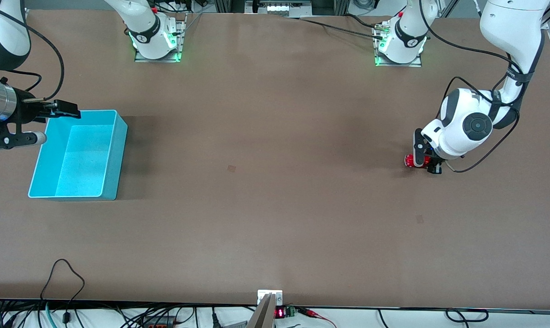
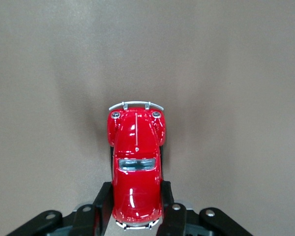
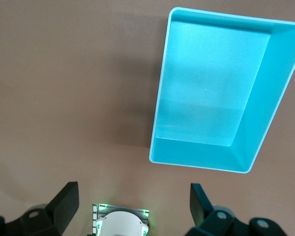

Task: Wind red beetle toy and store in blue box

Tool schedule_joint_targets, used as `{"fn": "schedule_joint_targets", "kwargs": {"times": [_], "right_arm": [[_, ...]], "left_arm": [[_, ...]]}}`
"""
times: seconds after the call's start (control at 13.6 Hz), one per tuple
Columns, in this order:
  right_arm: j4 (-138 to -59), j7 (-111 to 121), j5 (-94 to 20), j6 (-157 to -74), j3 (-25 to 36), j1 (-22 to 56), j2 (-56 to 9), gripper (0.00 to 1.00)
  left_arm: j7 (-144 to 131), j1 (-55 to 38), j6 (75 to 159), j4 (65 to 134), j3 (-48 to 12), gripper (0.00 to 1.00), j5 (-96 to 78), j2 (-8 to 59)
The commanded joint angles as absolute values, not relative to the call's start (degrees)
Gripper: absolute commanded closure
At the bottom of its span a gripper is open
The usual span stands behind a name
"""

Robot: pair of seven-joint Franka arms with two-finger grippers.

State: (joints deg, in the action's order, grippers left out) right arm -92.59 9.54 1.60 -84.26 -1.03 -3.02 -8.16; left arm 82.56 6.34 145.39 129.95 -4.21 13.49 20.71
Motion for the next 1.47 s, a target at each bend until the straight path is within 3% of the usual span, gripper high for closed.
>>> {"fn": "schedule_joint_targets", "kwargs": {"times": [0.0,1.4], "right_arm": [[-92.81,10.11,0.97,-83.67,-1.32,-3.43,-7.91,0.0],[-92.81,10.02,0.18,-82.71,-1.32,-3.25,-8.17,0.0]], "left_arm": [[79.46,6.77,145.37,129.99,-4.48,0.76,14.15,20.92],[79.37,12.29,145.37,129.21,-4.04,0.77,17.73,23.28]]}}
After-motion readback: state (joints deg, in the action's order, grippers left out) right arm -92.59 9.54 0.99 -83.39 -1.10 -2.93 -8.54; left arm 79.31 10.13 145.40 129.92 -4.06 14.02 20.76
